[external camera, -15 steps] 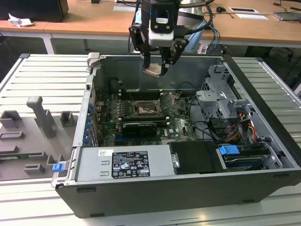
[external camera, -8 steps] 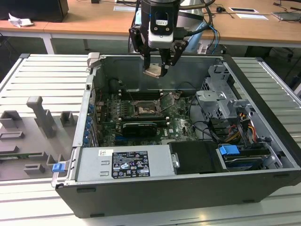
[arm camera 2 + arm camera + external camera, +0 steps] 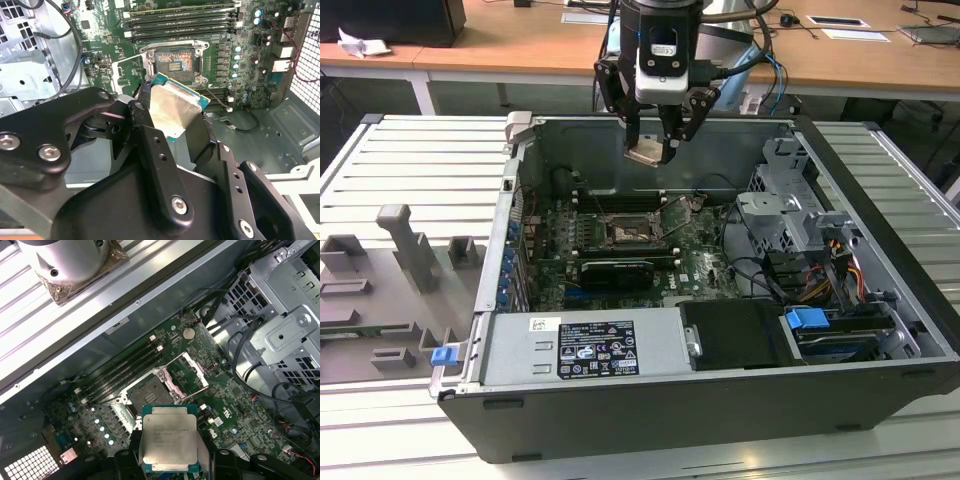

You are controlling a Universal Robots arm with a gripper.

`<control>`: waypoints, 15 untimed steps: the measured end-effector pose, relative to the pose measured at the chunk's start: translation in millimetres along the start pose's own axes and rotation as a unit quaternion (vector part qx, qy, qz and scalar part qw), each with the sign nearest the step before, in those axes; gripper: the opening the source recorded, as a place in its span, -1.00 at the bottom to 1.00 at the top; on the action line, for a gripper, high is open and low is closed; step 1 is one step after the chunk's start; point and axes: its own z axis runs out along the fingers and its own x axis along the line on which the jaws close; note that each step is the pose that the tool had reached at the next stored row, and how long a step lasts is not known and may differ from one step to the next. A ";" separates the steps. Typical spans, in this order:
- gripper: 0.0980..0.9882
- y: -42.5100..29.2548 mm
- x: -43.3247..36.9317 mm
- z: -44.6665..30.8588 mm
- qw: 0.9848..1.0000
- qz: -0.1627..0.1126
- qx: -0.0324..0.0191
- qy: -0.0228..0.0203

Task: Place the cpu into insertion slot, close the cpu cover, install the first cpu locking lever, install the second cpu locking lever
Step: 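Place the cpu into insertion slot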

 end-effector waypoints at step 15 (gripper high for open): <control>-0.04 -0.2 -0.1 2.6 0.999 0.049 0.000 -0.005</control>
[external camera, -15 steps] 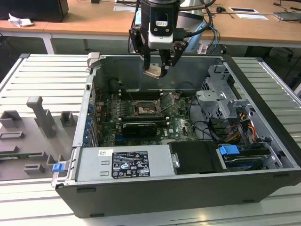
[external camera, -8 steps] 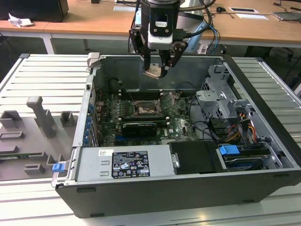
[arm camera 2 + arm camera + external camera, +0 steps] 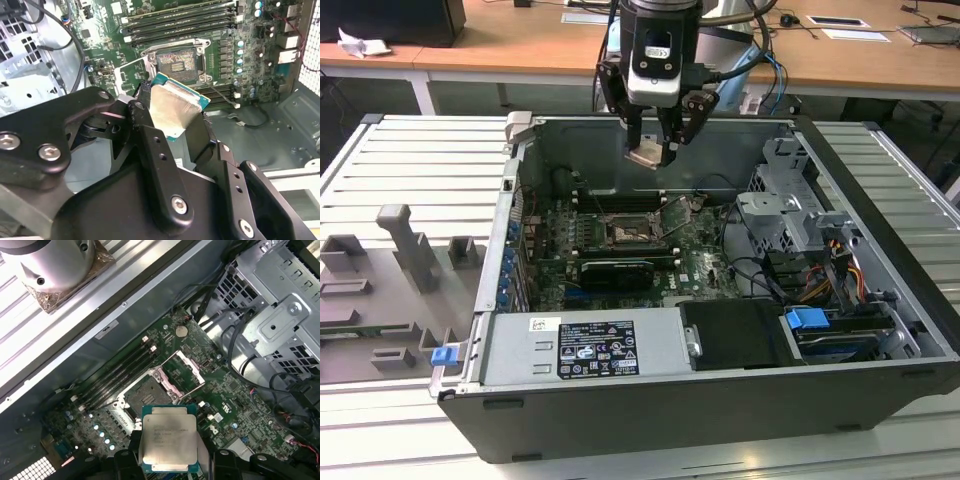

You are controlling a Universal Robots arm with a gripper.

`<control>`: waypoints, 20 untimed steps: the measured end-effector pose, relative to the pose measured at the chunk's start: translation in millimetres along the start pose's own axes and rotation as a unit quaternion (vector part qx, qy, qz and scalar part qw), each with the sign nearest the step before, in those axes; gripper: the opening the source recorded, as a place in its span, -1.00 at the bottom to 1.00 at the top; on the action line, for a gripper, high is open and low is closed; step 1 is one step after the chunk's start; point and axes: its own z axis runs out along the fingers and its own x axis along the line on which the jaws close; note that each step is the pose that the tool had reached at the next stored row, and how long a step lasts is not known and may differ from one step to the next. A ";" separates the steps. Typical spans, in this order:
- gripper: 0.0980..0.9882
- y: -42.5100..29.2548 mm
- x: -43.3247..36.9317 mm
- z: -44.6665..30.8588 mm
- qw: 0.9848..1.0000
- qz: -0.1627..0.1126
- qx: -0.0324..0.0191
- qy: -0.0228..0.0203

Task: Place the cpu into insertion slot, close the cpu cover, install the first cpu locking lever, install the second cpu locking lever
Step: 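Place the cpu into insertion slot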

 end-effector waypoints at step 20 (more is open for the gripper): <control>-0.04 -0.4 -0.1 5.0 0.996 0.088 -0.002 -0.008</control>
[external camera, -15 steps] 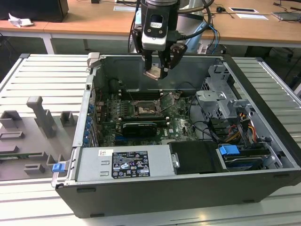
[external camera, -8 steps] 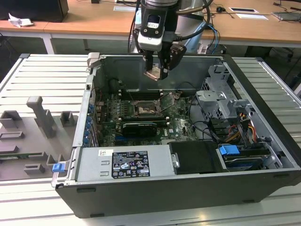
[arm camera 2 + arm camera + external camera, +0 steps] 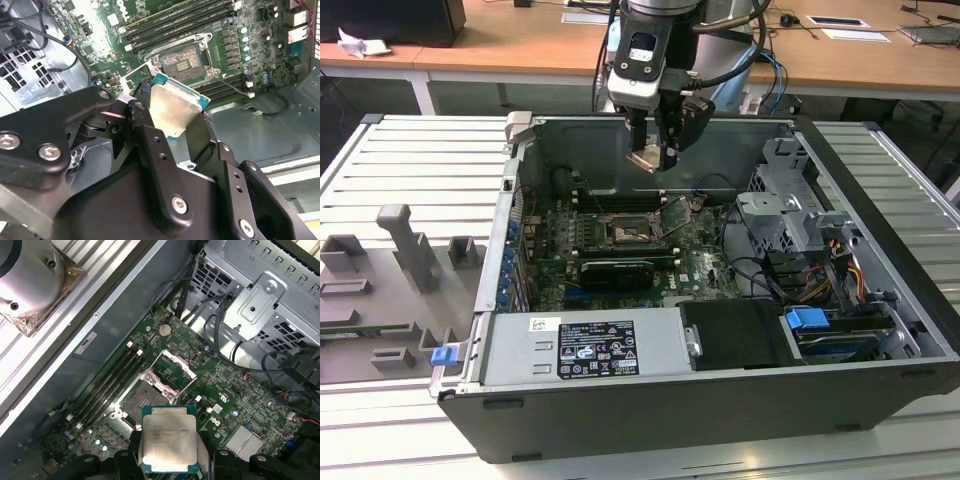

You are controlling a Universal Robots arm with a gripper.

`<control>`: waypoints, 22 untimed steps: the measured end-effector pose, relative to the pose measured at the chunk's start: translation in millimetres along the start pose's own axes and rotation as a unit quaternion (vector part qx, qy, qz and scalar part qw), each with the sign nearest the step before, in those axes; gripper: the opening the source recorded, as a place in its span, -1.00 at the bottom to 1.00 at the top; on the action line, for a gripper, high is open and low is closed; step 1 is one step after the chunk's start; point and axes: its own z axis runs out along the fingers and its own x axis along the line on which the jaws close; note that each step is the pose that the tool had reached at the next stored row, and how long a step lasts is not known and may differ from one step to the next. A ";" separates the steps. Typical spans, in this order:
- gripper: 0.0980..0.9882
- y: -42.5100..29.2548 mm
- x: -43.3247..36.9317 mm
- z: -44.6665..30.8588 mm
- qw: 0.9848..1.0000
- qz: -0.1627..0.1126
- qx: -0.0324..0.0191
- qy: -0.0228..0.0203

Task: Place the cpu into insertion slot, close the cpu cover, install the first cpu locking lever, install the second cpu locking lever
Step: 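Place the cpu into insertion slot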

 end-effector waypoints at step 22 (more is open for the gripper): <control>-0.04 -0.7 -0.2 7.4 1.000 0.007 0.000 -0.001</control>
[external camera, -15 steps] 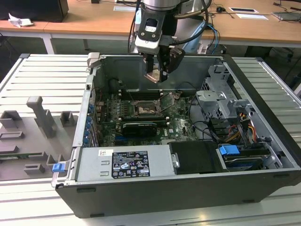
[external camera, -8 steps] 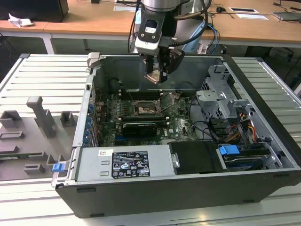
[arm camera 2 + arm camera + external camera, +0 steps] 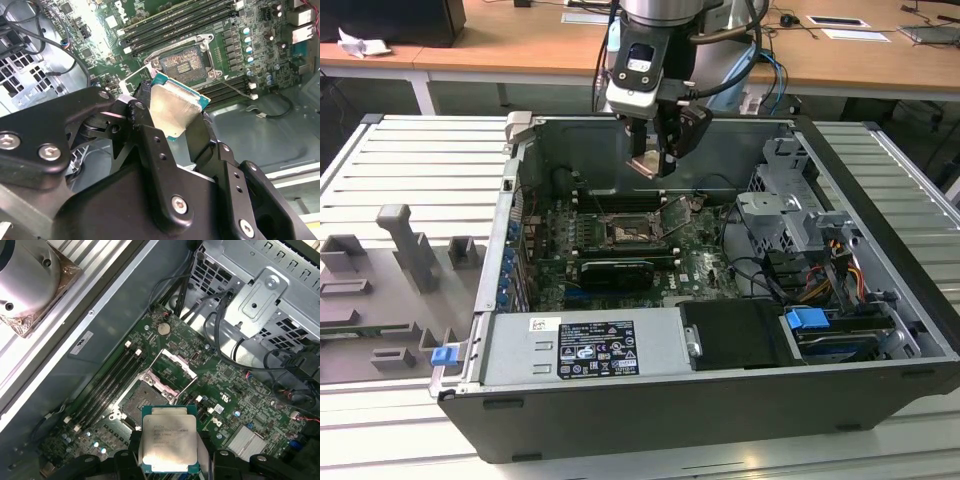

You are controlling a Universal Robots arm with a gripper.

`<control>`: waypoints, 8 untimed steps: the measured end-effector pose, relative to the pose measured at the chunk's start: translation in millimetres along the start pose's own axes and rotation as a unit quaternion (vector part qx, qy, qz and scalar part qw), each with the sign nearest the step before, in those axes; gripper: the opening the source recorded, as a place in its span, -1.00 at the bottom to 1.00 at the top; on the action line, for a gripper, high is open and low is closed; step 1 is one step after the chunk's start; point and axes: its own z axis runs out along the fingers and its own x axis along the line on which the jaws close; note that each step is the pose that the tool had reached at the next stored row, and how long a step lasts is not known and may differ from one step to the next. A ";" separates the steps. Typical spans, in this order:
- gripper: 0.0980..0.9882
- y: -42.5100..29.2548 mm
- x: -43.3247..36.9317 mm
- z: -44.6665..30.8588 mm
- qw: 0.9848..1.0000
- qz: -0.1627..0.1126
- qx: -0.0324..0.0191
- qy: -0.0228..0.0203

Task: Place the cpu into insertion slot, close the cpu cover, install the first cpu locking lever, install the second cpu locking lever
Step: 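Place the cpu into insertion slot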

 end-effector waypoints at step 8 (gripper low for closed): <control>-0.04 -0.1 0.0 0.8 1.000 0.005 0.000 0.000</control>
